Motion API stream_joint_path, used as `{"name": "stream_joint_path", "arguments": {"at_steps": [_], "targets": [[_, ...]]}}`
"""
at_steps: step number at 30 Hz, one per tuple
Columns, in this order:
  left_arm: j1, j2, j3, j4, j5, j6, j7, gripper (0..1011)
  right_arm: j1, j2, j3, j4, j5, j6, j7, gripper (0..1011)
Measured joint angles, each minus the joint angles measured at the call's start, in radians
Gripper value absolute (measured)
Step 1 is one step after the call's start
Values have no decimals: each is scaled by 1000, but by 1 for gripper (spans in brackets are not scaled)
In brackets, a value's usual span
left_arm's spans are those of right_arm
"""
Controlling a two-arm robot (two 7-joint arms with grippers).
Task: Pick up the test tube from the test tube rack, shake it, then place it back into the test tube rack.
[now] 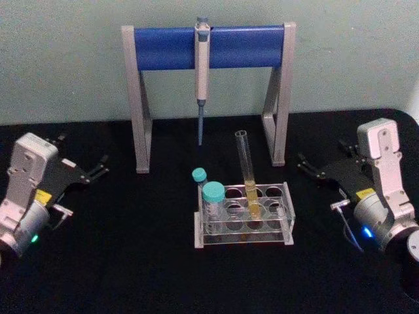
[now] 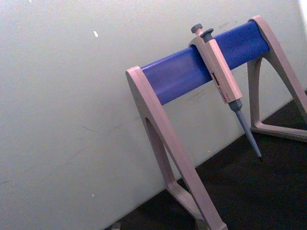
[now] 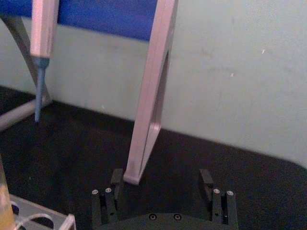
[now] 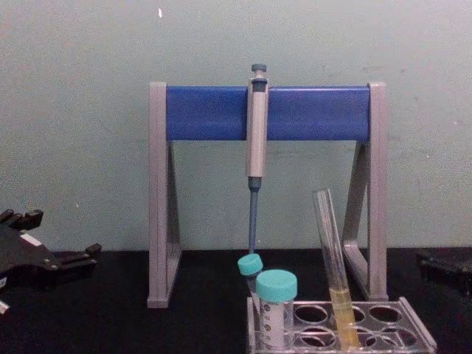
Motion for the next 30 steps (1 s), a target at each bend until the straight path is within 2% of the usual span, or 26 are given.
{"name": "stream_joint_path", "arguments": {"at_steps": [6,30], "targets": [[0,0,0,0,0,0,0,1001,2,-9,3,16,-9,17,7,1000],[0,0,0,0,0,0,0,1001,3,-6,1,11,-6,11,9,1000]]}}
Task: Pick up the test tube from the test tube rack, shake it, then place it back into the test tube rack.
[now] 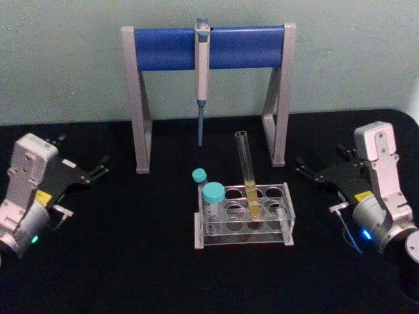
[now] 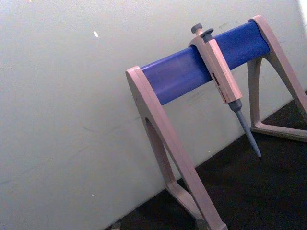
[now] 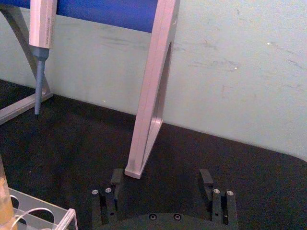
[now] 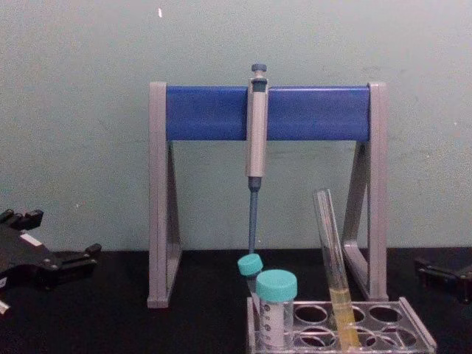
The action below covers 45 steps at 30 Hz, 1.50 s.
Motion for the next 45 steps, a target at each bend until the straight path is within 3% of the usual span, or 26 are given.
{"name": "stream_joint_path", "arguments": {"at_steps": [45], "targets": [[0,0,0,0,0,0,0,1001,0,1,0,-1,2,-2,0,1000]]}}
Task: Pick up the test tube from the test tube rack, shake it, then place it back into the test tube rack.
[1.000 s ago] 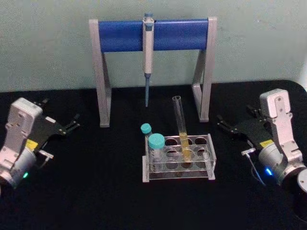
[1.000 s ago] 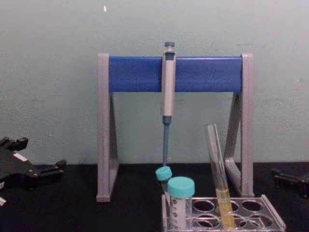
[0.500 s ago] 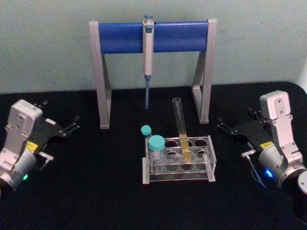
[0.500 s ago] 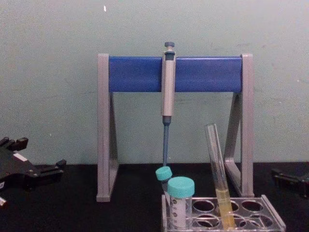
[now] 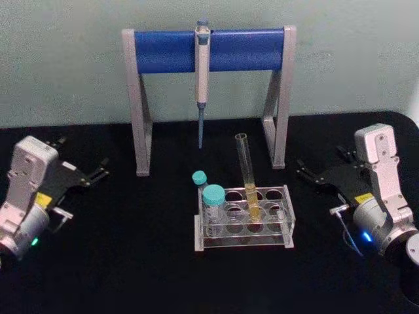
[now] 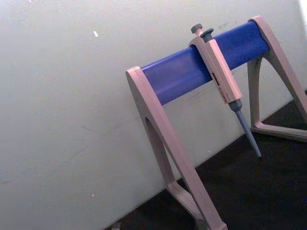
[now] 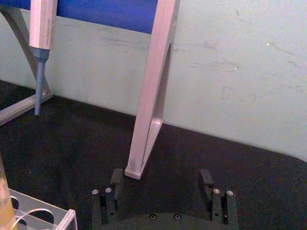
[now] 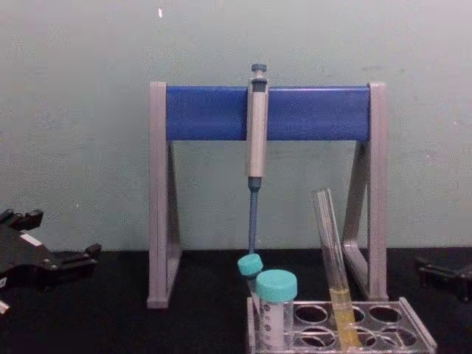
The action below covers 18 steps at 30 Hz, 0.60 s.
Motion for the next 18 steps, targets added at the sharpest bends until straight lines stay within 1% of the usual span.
{"name": "stream_joint_path", "arguments": {"at_steps": [18], "targets": [[0,0,0,0,0,0,0,1002,0,0,0,0,0,0,0,1000]]}}
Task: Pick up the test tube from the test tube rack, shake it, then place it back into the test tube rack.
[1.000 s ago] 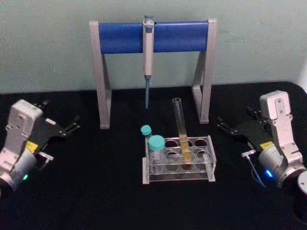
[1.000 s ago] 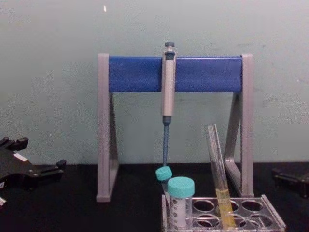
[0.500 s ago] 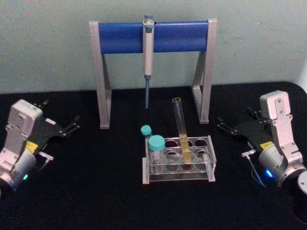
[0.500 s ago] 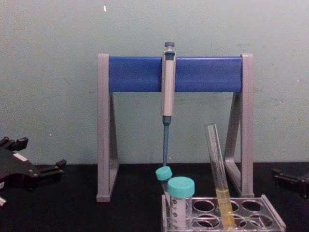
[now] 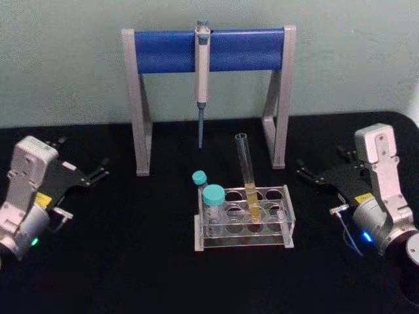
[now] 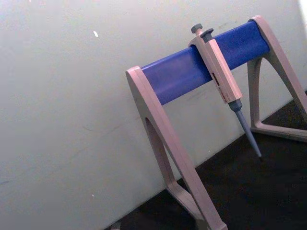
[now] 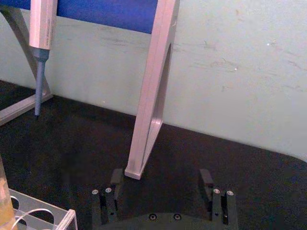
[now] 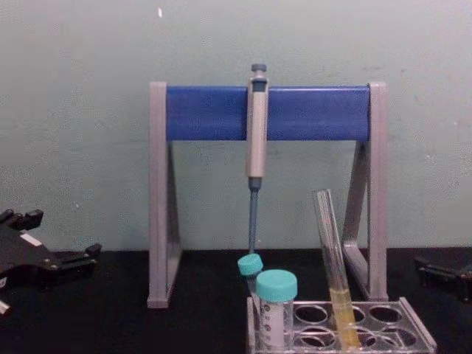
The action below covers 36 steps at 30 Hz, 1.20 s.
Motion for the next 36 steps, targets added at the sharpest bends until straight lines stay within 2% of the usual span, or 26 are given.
{"name": "stream_joint_path", "arguments": {"at_steps": [36], "targets": [[0,0,0,0,0,0,0,1001,0,0,0,0,0,0,0,1000]]}}
